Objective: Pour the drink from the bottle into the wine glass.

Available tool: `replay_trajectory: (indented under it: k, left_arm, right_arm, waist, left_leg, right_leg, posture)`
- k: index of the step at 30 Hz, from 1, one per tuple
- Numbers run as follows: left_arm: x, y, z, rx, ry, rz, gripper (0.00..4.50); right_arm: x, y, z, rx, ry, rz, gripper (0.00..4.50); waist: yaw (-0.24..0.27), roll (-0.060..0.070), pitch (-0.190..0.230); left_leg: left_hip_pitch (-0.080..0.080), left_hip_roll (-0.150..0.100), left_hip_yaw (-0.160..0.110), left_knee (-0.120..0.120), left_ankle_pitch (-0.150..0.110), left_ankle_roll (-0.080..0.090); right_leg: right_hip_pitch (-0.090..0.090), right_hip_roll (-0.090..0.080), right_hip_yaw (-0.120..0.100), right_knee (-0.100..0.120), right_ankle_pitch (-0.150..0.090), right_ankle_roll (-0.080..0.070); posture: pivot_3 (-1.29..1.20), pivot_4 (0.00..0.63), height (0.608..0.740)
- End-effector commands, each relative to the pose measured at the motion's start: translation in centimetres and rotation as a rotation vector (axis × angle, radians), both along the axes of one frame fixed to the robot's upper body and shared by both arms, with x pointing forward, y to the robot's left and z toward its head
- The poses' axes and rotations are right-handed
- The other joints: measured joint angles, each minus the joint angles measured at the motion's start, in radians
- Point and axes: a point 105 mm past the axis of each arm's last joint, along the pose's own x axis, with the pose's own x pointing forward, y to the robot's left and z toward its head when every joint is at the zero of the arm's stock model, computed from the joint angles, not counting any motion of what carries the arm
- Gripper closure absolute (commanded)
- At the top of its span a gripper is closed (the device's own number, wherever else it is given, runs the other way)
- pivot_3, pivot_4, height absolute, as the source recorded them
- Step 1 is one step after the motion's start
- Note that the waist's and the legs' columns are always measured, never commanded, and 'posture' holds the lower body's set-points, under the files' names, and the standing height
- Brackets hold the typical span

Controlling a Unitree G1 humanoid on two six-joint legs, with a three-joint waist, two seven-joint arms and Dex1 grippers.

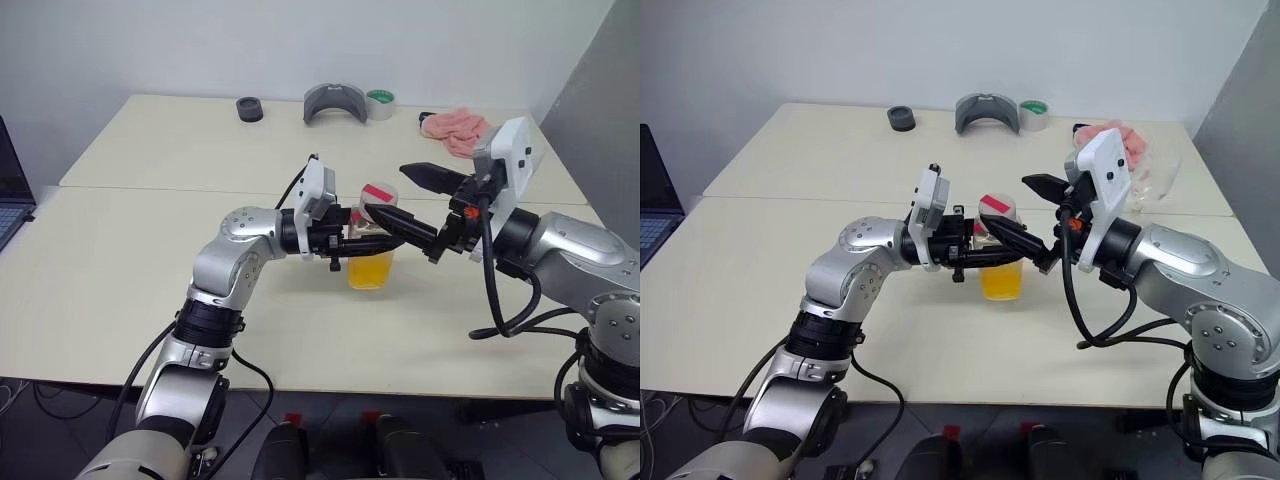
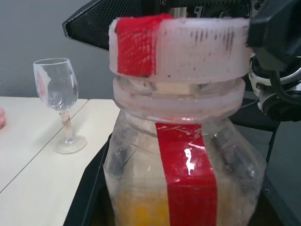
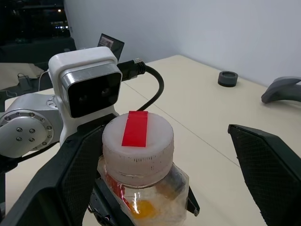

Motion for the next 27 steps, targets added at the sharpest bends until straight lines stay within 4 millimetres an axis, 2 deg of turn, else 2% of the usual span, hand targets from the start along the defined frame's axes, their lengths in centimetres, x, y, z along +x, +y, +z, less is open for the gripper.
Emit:
replay_trajectory:
  k: [1,17,27]
  left_arm:
    - [-0.58,-0.12,1.57,-0.029,-0.07,-0.027,2.63]
    - [-0.66,-0.07,1.43,-0.032,-0.07,-0.024,2.63]
    - [-0.64,-0.06,1.39,-0.03,-0.069,-0.027,2.63]
  right_arm:
    - [0.1,-1.15,0.97,0.017,-0.045,-0.052,0.04]
    - [-0.02,-1.64,0.87,0.005,-0.045,-0.057,0.04]
    - [-0.14,-1.9,1.48,-0.002,-0.044,-0.063,0.04]
  waist:
    - [0.0,0.0,0.0]
    - [0.0,0.0,0.0]
    - [0.0,0.0,0.0]
  left_leg:
    - [0.0,0.0,0.0,0.0,0.0,0.0]
    - [0.0,0.0,0.0,0.0,0.0,0.0]
    - [0.0,0.0,0.0,0.0,0.0,0.0]
  right_leg:
    - [0.0,0.0,0.0,0.0,0.0,0.0]
    - [0.0,0.0,0.0,0.0,0.0,0.0]
    - [0.0,0.0,0.0,0.0,0.0,0.0]
  posture:
    - [0.0,0.15,0.74]
    - [0.0,0.15,0.74]
    - [0.0,0.15,0.74]
